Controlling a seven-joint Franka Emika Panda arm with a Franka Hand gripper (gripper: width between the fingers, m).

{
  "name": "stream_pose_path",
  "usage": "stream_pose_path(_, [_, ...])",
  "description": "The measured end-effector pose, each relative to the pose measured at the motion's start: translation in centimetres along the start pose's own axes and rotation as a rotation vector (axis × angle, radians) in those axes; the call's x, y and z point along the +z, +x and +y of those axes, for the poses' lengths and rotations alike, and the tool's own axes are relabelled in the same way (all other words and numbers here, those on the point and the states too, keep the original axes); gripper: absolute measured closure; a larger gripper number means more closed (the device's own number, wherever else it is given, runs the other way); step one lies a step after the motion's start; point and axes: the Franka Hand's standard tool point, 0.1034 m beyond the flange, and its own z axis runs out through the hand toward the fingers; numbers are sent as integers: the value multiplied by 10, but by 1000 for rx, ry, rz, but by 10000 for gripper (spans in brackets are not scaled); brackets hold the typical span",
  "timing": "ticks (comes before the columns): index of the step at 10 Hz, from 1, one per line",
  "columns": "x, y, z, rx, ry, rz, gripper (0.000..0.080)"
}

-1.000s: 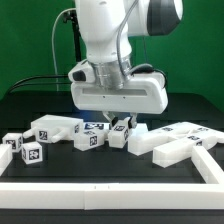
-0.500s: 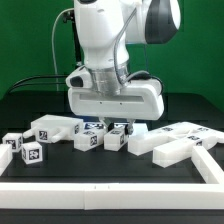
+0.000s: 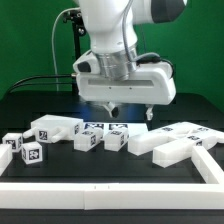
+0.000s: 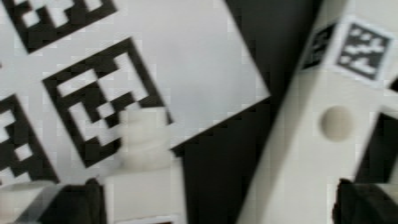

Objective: Assemble chair

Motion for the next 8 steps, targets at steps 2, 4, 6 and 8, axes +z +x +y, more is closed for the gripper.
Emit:
stream_pose_path(2, [17,-7,-18,99,-17,16,151])
stream_pose_path(4, [26,-10,-22,109,-28,8,151])
stream_pose_path(6, [26,-10,-22,110,-29,7,151])
stream_pose_path(8, [26,-20,-29,310,-38,66,151])
